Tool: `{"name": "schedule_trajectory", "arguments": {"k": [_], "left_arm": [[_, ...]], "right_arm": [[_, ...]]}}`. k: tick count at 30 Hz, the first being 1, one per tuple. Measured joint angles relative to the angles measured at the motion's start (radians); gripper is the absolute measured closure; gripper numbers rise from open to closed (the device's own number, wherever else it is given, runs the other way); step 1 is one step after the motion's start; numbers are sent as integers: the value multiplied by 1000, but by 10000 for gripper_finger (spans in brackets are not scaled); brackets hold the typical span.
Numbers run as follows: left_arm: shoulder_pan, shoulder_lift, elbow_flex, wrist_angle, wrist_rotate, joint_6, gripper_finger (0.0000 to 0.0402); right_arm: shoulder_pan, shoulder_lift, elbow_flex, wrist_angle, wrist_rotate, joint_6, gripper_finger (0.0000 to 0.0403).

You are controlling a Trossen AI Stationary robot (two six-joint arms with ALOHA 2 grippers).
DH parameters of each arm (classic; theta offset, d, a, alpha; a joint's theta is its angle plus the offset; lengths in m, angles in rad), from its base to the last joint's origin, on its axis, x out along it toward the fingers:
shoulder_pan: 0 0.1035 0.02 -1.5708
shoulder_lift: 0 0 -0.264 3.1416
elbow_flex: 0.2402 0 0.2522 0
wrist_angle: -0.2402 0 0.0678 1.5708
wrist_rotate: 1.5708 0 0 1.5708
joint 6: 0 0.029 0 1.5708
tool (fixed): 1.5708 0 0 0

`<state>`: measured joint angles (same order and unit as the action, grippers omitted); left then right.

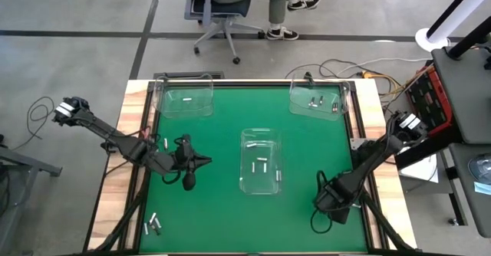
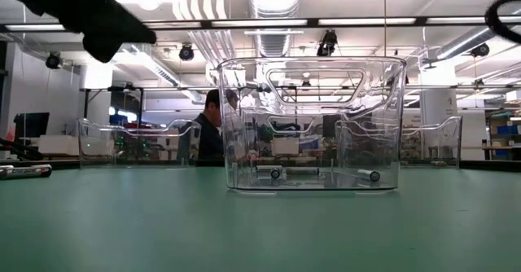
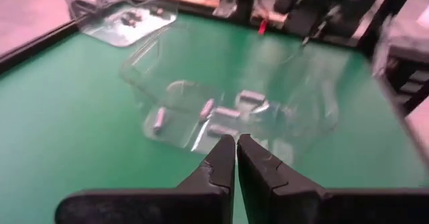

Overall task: Sort batteries
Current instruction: Put the silver battery into the top left transparent bin

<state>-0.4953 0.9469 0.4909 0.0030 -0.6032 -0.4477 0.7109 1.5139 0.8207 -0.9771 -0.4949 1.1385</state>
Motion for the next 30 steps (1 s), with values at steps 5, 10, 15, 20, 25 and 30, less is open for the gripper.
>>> {"name": "schedule_trajectory", "arguments": {"k": [5, 10, 15, 20, 25, 30], "left_arm": [[-1, 17, 20, 24, 69, -51, 402], [-1, 46, 33, 21, 71, -97, 402], [0, 33, 107, 24, 61, -92, 402], [1, -22, 237, 21, 47, 48, 402], [1, -93, 352, -19, 79, 177, 402], [3, -189, 402, -113, 35, 244, 402]], "right_arm": [[10, 0, -65, 48, -54, 2, 184], [16, 19, -130, 75, -55, 3, 201], [15, 60, -152, 120, -80, -21, 236], [15, 102, -150, 148, -82, -36, 292], [11, 78, -125, 143, -76, -32, 363], [-26, 11, -33, 101, 4, 17, 364]]}}
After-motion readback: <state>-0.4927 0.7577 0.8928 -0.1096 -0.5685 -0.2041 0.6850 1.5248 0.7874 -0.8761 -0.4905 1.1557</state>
